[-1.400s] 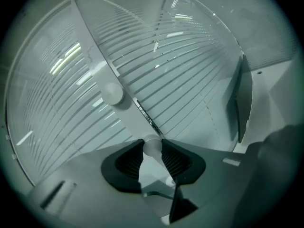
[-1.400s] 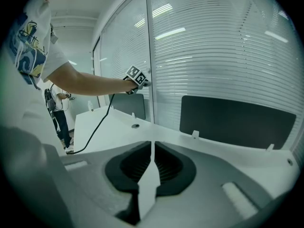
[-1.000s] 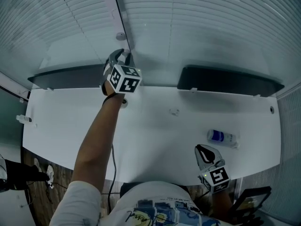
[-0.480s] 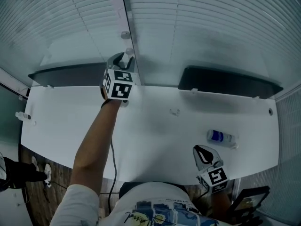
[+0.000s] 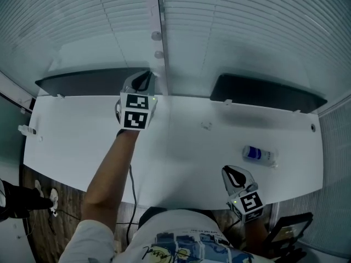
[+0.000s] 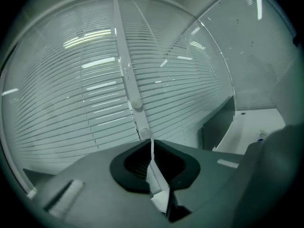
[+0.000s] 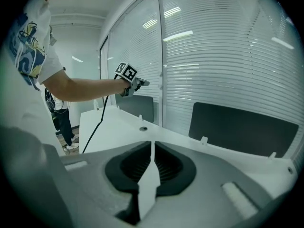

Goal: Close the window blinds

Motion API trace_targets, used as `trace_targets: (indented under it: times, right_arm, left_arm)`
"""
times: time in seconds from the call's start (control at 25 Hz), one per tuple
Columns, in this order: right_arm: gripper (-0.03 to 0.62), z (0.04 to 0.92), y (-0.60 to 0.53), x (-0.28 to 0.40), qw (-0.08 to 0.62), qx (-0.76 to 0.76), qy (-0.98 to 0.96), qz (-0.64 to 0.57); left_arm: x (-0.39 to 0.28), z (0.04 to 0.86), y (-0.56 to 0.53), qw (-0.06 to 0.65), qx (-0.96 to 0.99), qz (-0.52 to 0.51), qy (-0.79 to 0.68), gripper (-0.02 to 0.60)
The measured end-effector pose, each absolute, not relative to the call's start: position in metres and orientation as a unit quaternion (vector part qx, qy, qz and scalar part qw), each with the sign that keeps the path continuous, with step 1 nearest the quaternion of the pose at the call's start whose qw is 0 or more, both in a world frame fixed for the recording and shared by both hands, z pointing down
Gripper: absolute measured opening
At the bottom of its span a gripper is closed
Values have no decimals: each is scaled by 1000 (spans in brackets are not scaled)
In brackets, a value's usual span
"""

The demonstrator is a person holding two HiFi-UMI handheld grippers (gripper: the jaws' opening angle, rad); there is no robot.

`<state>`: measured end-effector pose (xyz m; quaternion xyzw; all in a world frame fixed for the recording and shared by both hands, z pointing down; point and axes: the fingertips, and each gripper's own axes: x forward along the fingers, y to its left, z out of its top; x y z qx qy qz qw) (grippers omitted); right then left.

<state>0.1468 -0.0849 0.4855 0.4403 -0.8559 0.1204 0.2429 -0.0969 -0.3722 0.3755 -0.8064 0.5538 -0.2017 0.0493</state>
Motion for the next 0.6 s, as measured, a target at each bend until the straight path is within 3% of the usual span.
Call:
trace_targets:
  times: [0.6]
  right_arm:
    - [12,459,-66,82,217,436,-869,90]
  left_arm:
    - [-137,364,-243,-26,-871,-102,480,8]
